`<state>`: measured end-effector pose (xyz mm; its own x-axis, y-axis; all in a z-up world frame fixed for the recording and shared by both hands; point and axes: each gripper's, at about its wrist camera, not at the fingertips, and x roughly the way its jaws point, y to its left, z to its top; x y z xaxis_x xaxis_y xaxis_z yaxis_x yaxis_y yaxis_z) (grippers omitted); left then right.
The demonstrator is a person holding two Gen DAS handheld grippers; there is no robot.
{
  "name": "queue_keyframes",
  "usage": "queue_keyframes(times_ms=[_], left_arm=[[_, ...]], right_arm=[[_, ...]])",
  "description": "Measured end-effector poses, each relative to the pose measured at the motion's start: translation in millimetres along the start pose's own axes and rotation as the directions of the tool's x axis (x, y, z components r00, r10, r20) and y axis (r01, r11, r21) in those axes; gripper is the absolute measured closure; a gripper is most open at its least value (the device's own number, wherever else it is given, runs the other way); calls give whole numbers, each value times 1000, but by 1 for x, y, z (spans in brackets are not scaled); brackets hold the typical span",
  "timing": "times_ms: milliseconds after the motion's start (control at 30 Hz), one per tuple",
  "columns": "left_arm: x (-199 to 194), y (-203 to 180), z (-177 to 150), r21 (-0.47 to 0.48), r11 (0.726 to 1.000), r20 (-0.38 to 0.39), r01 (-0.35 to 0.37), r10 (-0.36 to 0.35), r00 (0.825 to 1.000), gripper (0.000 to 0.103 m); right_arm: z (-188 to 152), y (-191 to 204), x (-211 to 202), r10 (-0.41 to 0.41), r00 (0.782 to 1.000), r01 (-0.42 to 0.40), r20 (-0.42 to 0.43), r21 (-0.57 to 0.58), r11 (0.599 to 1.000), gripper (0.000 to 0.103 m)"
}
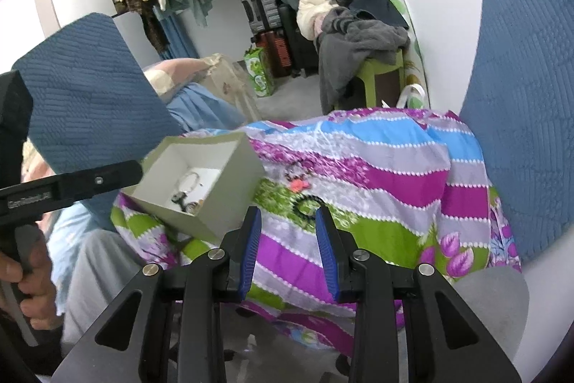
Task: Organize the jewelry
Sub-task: 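Move both tools down toward the black coiled hair tie and silver pin, then grasp the black coiled hair tie with the right gripper while the left grasps the silver pin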
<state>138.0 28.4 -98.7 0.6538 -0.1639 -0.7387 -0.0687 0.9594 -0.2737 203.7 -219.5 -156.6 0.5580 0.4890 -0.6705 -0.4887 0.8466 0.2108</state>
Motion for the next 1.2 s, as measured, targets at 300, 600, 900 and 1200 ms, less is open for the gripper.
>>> queue_keyframes(times_ms=[300, 600, 900, 1200], left_arm=[[71, -15, -28, 18, 999, -81, 45, -43, 996, 55], [147, -7, -39, -2, 999, -128, 45, -45, 991, 70], [189, 6, -38, -34, 998, -144, 45, -49, 988, 75], [205, 5, -41, -21, 999, -147, 29, -32, 989, 76]], right_arm=[[-17, -46, 61, 52, 997, -49, -56, 39, 998, 74], [-16, -72, 139, 101, 984, -102, -149, -1, 995, 80], [-8, -70, 187, 157, 966, -177, -205, -83, 981, 84], [-8, -58, 234, 106, 955, -164, -279, -193, 968, 90]])
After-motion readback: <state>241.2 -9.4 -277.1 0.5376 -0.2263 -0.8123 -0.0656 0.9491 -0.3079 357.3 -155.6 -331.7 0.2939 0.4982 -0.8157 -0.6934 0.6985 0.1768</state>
